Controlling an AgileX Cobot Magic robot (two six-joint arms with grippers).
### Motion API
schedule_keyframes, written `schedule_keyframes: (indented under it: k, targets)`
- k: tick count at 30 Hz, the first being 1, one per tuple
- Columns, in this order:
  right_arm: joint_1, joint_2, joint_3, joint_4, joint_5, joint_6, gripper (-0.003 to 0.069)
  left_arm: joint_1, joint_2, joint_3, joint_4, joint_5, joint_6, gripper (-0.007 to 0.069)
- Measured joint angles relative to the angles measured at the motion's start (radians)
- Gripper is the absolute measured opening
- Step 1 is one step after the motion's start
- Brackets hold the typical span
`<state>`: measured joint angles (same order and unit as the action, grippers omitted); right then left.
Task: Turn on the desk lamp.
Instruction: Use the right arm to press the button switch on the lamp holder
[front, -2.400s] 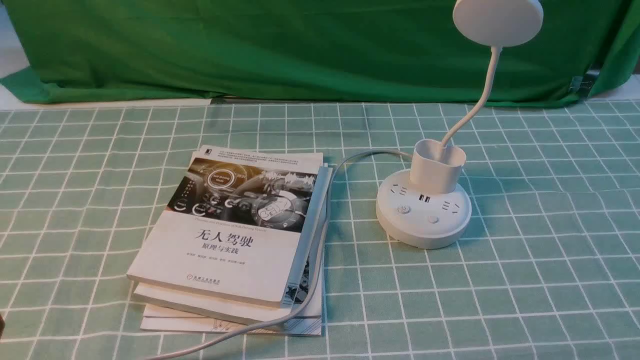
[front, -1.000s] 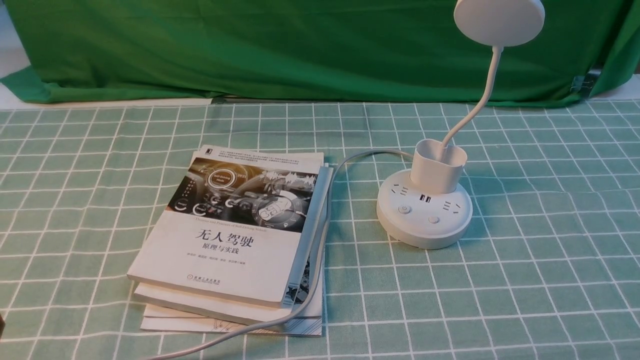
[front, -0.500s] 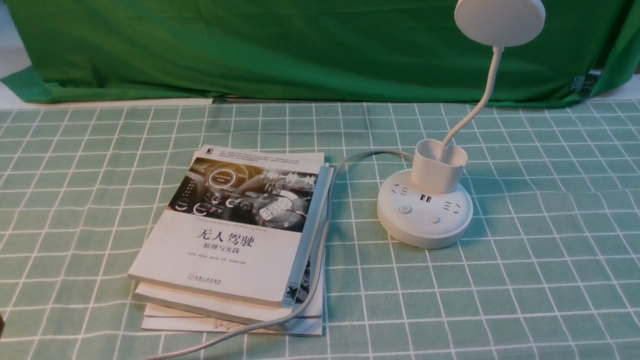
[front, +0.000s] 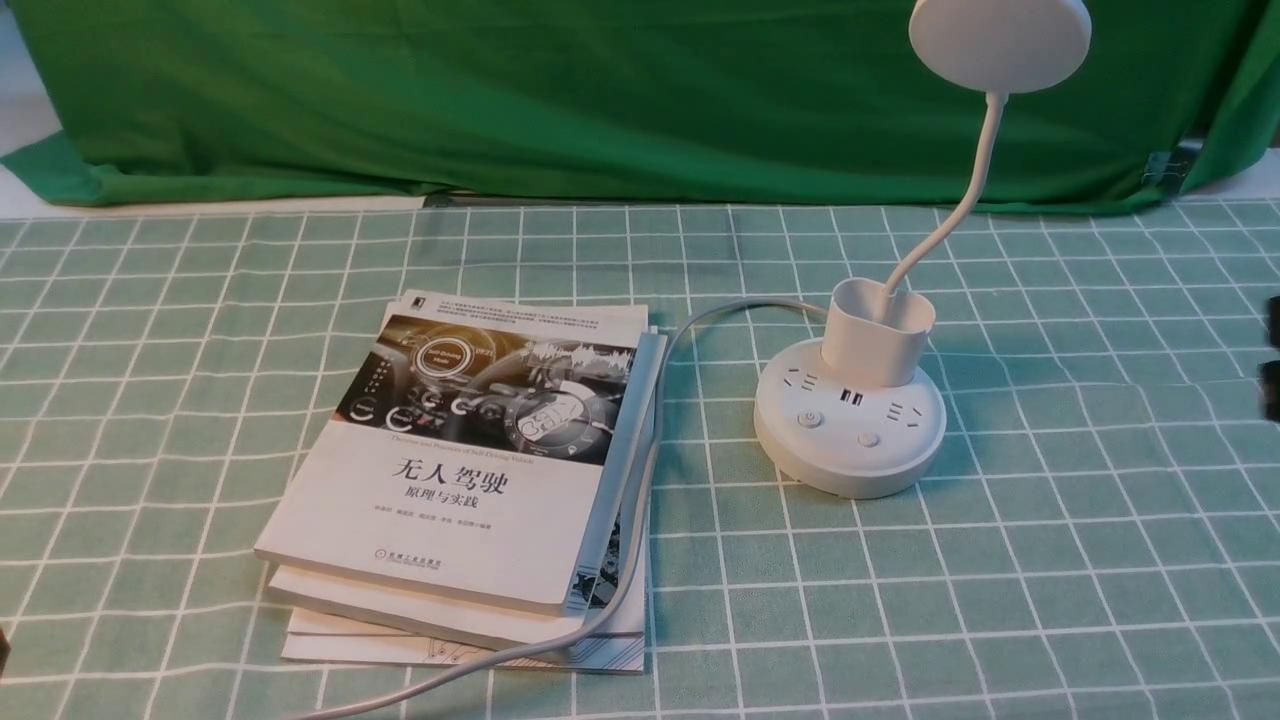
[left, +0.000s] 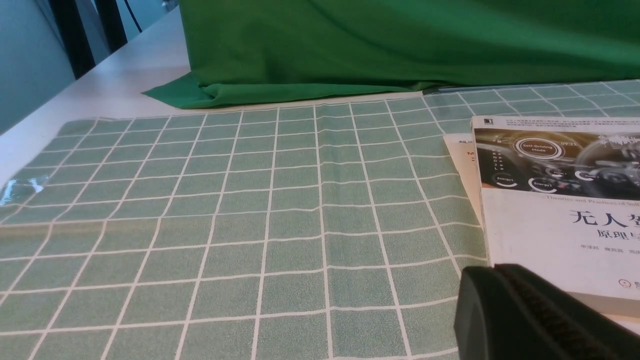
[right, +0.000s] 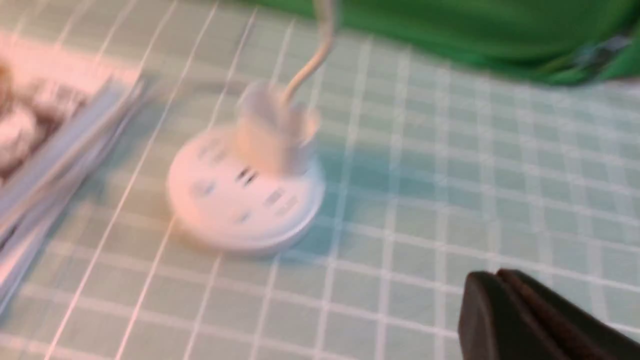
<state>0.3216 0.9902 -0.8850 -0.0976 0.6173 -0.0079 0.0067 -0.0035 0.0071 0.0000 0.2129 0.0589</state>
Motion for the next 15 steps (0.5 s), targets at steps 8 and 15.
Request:
schedule_keyframes:
  k: [8,15]
  targets:
    - [0.067,0.333,-0.011,0.076,-0.069,-0.048,0.0027,0.0,0.0,0.0,0.0,0.0,0.0,0.0021]
    - [0.067,0.517,-0.075,0.147,-0.095,-0.098,0.0027,0.0,0.0,0.0,0.0,0.0,0.0,0.0021]
